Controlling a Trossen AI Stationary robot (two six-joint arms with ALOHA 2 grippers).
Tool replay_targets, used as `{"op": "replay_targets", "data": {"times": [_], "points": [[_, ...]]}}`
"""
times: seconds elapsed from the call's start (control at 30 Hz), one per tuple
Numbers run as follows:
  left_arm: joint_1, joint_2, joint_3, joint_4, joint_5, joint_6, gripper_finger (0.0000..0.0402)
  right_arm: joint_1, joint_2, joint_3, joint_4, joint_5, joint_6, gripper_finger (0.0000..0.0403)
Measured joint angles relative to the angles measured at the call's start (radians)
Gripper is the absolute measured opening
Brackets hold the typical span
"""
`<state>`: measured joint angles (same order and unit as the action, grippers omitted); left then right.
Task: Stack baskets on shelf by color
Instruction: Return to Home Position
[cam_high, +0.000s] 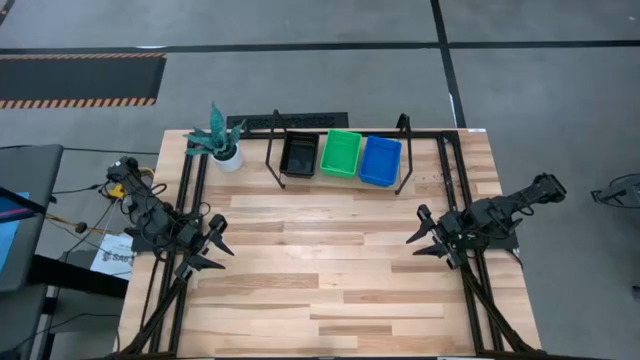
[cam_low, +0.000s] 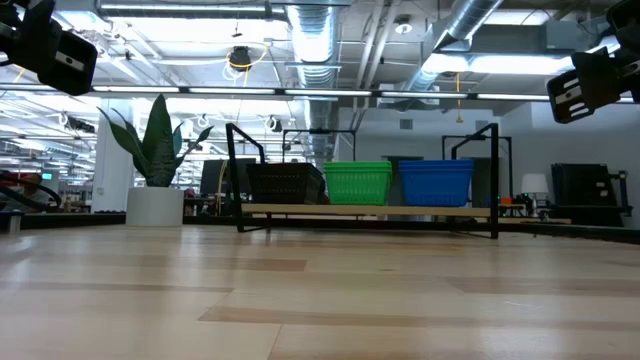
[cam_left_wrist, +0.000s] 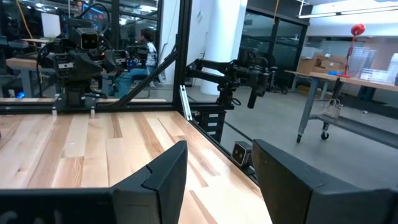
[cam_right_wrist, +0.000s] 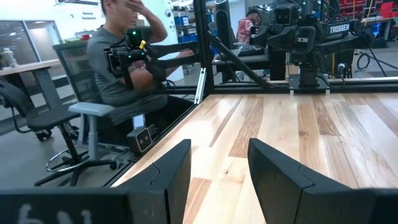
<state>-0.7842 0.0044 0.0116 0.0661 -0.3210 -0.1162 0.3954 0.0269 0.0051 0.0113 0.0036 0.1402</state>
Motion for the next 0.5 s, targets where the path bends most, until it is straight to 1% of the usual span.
{"op": "replay_targets", "data": {"times": [0.5], "points": [[0.0,0.0,0.0,0.0,0.0,0.0,0.017,0.0,0.0,0.0,0.0,0.0,0.0,0.0182]]}}
